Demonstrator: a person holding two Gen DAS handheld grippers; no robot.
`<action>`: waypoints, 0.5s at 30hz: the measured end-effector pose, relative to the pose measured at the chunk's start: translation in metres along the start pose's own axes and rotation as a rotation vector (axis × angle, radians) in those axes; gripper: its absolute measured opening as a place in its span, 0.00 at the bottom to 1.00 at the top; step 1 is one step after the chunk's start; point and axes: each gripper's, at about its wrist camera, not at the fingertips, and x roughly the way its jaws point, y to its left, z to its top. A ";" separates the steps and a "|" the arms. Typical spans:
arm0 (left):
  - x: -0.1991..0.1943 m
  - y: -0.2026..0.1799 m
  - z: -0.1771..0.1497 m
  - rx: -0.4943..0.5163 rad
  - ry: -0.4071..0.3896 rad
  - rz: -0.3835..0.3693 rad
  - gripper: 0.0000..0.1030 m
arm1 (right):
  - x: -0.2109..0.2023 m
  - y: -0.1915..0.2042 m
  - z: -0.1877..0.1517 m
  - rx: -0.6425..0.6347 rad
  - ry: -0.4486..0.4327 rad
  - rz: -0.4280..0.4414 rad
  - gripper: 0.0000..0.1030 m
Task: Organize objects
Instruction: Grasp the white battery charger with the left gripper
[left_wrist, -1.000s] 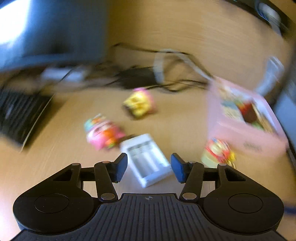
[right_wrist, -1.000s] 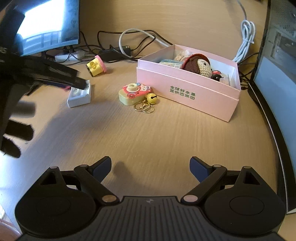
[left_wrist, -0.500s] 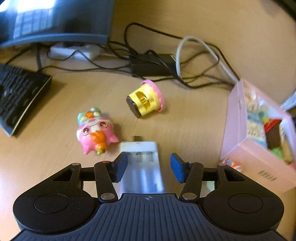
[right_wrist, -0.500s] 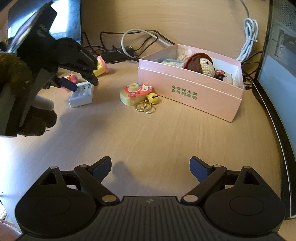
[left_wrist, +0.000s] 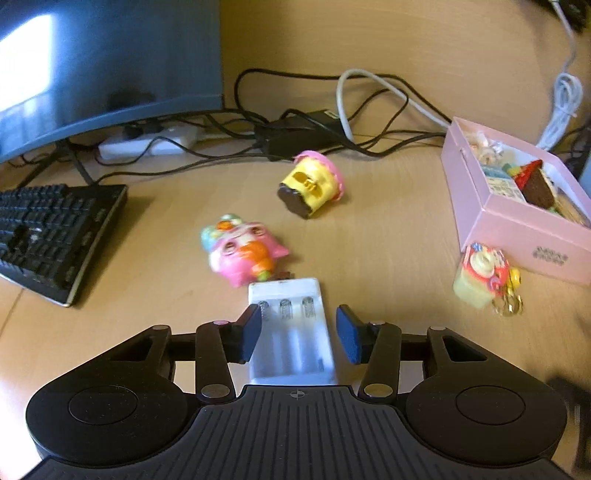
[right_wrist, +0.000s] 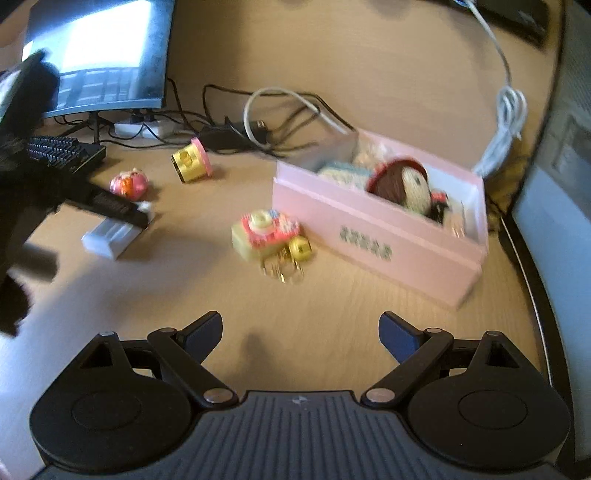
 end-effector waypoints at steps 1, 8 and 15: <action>-0.002 0.002 -0.004 0.029 0.000 0.002 0.50 | 0.003 0.004 0.005 -0.013 -0.009 -0.002 0.90; -0.005 0.010 -0.010 0.073 -0.060 0.043 0.50 | 0.009 0.033 0.024 -0.077 -0.002 0.015 0.90; 0.004 0.043 -0.006 -0.131 -0.024 -0.056 0.52 | 0.008 0.046 0.022 -0.134 0.042 0.016 0.90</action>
